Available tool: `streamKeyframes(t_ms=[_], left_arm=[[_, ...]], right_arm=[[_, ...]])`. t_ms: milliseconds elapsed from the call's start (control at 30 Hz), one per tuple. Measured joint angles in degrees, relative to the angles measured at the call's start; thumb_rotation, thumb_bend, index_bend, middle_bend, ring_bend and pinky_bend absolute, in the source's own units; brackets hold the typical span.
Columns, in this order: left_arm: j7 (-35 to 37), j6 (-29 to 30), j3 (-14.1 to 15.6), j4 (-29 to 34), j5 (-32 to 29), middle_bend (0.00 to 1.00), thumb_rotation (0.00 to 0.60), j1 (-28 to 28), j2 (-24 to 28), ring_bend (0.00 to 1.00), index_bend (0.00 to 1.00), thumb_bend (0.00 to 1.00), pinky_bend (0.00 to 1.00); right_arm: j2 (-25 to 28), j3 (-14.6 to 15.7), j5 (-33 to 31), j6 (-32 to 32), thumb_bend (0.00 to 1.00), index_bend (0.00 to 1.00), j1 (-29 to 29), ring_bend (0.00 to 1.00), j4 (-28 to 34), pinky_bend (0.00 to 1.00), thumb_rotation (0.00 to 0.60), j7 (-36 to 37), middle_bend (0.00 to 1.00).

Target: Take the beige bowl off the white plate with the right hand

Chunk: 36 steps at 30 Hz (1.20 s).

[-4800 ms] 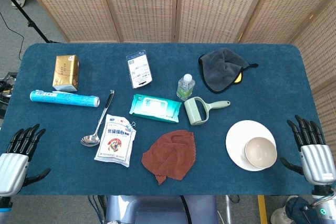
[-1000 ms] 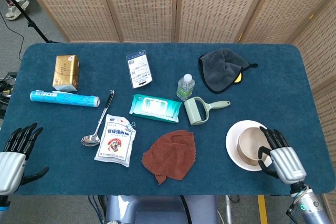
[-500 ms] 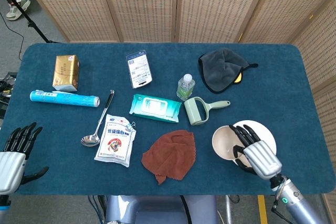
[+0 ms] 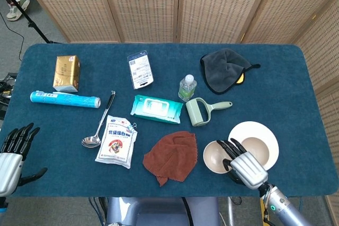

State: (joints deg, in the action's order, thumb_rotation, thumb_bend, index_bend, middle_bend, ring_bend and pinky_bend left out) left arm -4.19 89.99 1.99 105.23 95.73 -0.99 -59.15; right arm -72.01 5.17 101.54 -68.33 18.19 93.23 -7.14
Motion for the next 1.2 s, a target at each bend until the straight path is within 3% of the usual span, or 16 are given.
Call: streamKeyframes(t_ms=[267,333,400,467,533,867,1100,1133,1200], left_arm=[[-0.2,-0.2,0.1,-0.1,0.0,0.0,0.6,0.0,-0.1,0.0,0.0,0.12,0.0],[-0.3,-0.2,0.1,0.0,0.0,0.0,0.6,0.0,-0.1,0.0,0.0,0.12,0.0],[-0.1,-0.1,0.0,0.0,0.0,0.0,0.6,0.0,-0.1,0.0,0.0,0.12,0.0],[0.0,-0.1,0.0,-0.1,-0.1,0.0,0.6,0.0,0.0,0.0,0.0,0.12,0.0],[0.0,-0.2,0.0,0.0,-0.1,0.0,0.6,0.0,0.0,0.0,0.0,0.12,0.0],[-0.1,-0.2,0.1,0.0,0.0,0.0,0.6,0.0,0.1,0.0,0.0,0.12,0.0],[0.0,0.1,0.1,-0.1,0.2,0.0,0.6,0.1,0.0,0.0,0.0,0.12,0.0],[0.0,0.1,0.1,-0.1,0.2,0.0,0.6,0.1,0.0,0.0,0.0,0.12,0.0],[-0.2,0.1,0.2,-0.1,0.3,0.0,0.6,0.2,0.0,0.0,0.0,0.12,0.0]], right_arm=[[-4.2,2.4,1.9,0.7,0.51,0.69,0.0,0.0,-3.1,0.0,0.6,0.6,0.0],[-4.8,2.5,1.8,0.7,0.49,0.59,0.0,0.0,-3.7,0.0,0.6,0.5,0.0],[-5.4,2.6,1.8,0.7,0.36,0.39,-0.1,0.0,-4.3,0.0,0.6,0.3,0.0],[-5.7,2.7,1.8,0.2,0.27,0.26,-0.1,0.0,-4.5,0.0,0.6,0.5,0.0],[-5.5,2.7,2.0,-0.6,0.25,0.2,-0.2,0.0,-4.4,0.0,0.6,0.7,0.0],[-1.2,2.6,2.3,-3.5,0.24,0.19,-0.7,0.0,-1.4,0.0,0.6,-0.3,0.0],[3.8,1.5,1.8,-8.8,0.25,0.19,-1.9,0.0,0.9,0.0,0.6,0.7,0.0],[4.5,1.1,1.6,-10.1,0.24,0.19,-2.3,0.0,1.0,0.0,0.6,1.4,0.0],[5.3,0.4,0.9,-12.2,0.1,0.19,-3.0,0.0,0.9,0.0,0.6,2.6,0.0]])
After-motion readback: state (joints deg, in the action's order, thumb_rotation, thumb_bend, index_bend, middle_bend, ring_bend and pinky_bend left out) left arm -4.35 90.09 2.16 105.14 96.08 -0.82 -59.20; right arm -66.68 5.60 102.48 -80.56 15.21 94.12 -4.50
